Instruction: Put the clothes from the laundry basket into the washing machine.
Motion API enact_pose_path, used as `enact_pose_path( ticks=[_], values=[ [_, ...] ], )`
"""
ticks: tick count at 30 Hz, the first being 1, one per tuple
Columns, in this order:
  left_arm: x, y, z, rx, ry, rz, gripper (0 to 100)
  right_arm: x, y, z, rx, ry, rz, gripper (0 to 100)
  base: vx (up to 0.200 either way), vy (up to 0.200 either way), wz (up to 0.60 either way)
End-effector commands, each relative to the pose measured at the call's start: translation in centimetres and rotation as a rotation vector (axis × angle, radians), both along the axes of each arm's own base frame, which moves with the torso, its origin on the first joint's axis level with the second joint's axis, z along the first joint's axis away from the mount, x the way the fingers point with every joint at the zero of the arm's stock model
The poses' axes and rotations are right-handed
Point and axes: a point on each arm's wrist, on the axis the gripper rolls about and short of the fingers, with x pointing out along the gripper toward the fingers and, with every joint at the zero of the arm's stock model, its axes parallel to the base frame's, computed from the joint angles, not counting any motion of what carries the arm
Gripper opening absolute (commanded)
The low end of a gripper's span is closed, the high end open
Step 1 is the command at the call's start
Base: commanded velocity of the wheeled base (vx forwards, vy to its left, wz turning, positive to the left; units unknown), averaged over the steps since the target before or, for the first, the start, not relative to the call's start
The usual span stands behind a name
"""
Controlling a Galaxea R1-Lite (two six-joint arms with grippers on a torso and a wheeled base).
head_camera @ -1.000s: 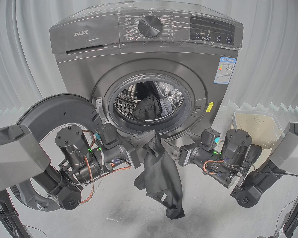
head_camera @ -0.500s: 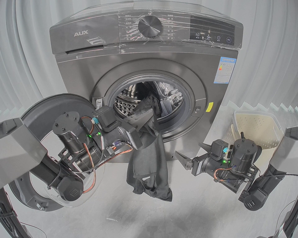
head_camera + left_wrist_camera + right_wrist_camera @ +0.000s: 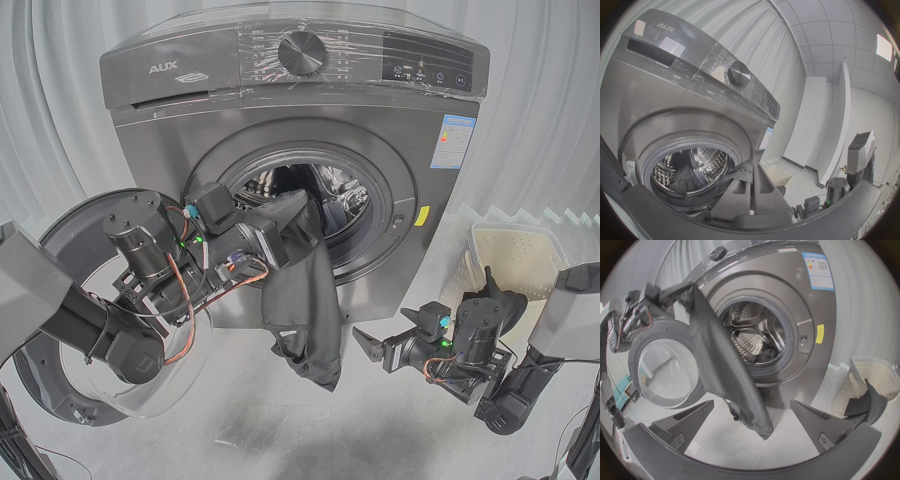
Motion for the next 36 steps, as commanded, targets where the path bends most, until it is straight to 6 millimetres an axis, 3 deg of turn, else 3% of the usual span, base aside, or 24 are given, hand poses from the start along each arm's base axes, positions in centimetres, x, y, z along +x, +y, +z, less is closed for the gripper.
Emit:
enact_pose_path(
  ticks=[1,8,21,28,36],
  values=[
    [0.1,0.0,1.6,-0.027,-0.038,0.009,0,-0.6,0.7,-1.4,-0.029,0.044,0.034,100,0.000,0.000,0.00],
    [0.6,-0.3,3.0,-0.050,-0.061,0.029,0,-0.9,2.3,-3.8,-0.057,0.090,0.103,100,0.000,0.000,0.00],
    [0.7,-0.4,2.8,-0.034,-0.045,0.029,0,0.7,3.8,-8.2,-0.061,0.109,0.142,100,0.000,0.000,0.00],
    [0.9,-0.3,2.8,-0.025,-0.032,0.052,0,1.8,4.8,-9.2,-0.052,0.093,0.135,100,0.000,0.000,0.00],
    [1.2,-0.6,4.3,-0.045,-0.060,0.052,0,3.7,5.8,-10.2,-0.029,0.060,0.134,100,0.000,0.000,0.00]
  ],
)
